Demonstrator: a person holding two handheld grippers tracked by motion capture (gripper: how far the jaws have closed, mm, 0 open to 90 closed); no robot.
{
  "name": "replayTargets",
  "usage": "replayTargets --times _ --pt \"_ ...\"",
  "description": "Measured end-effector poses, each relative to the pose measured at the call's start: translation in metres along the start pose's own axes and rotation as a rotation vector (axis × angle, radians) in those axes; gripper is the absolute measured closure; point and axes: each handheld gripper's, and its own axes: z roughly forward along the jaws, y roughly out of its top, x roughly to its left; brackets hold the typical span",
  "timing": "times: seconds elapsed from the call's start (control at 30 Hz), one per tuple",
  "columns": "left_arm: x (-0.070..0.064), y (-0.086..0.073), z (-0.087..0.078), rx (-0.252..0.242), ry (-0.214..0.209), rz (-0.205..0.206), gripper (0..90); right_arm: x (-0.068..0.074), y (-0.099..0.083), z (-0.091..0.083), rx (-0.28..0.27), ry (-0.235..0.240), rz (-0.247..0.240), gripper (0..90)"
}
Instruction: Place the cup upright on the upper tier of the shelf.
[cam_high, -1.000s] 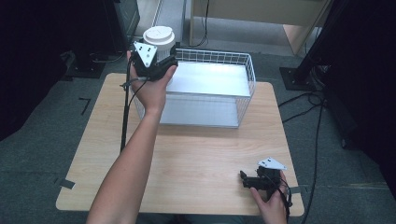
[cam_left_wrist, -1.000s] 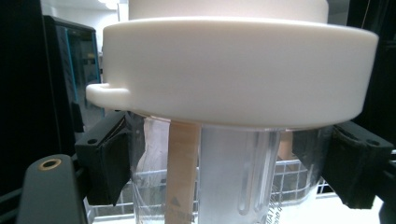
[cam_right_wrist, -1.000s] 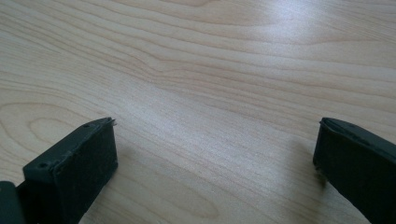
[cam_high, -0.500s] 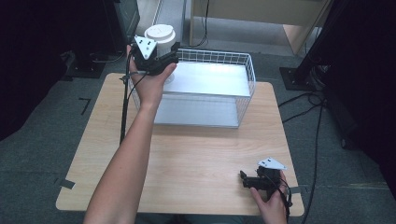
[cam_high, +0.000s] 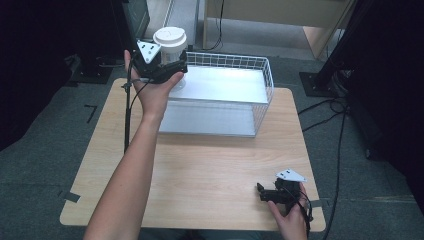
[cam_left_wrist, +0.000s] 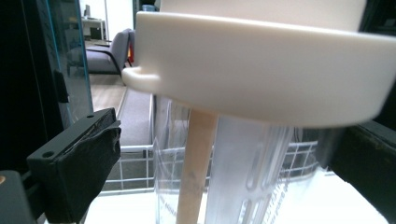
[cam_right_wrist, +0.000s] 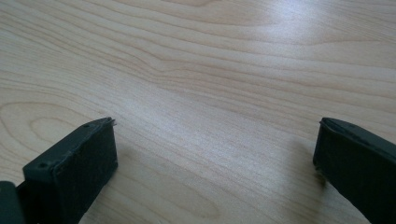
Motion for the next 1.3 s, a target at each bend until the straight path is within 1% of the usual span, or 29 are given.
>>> replayTargets --times 0.03,0.1,0.2,0.27,0.4,0.63,0.83,0.97,1.1,1.2,1.3 --pt "0.001 -0.001 -0.001 0.008 -0.004 0.006 0.0 0.0 0.0 0.0 -0.001 -0.001 -0.001 0.0" --pt "0.002 -0.003 -0.003 0.009 -0.012 0.011 0.0 0.0 0.0 0.0 0.0 0.0 0.0 0.0" --pt "0.007 -0.006 -0.008 0.006 -0.026 -0.003 0.0 0.0 0.0 0.0 0.0 0.0 0.0 0.0" --pt "0.008 -0.009 -0.011 0.003 -0.024 0.005 0.0 0.0 0.0 0.0 -0.001 0.001 -0.001 0.0" --pt "0.01 -0.017 -0.017 0.008 -0.039 0.018 0.0 0.0 0.0 0.0 -0.001 0.0 -0.001 0.0" --pt "0.012 -0.024 -0.03 -0.003 -0.033 0.041 0.0 0.0 0.0 0.0 0.0 0.0 0.0 0.0" --pt "0.013 -0.03 -0.038 -0.013 -0.032 0.039 0.0 0.0 0.0 0.0 0.0 0.0 0.0 0.0" --pt "0.014 -0.039 -0.045 -0.008 -0.039 0.05 0.0 0.0 0.0 0.0 0.001 0.001 -0.001 0.0" --pt "0.015 -0.05 -0.053 -0.004 -0.051 0.041 0.0 0.0 0.0 0.0 0.0 0.0 -0.001 0.0" --pt "0.015 -0.06 -0.059 0.003 -0.057 0.059 0.0 0.0 0.0 0.0 0.001 0.001 -0.001 0.0" --pt "0.016 -0.069 -0.067 0.004 -0.065 0.062 0.0 0.0 0.0 0.0 0.0 0.0 0.001 0.0"
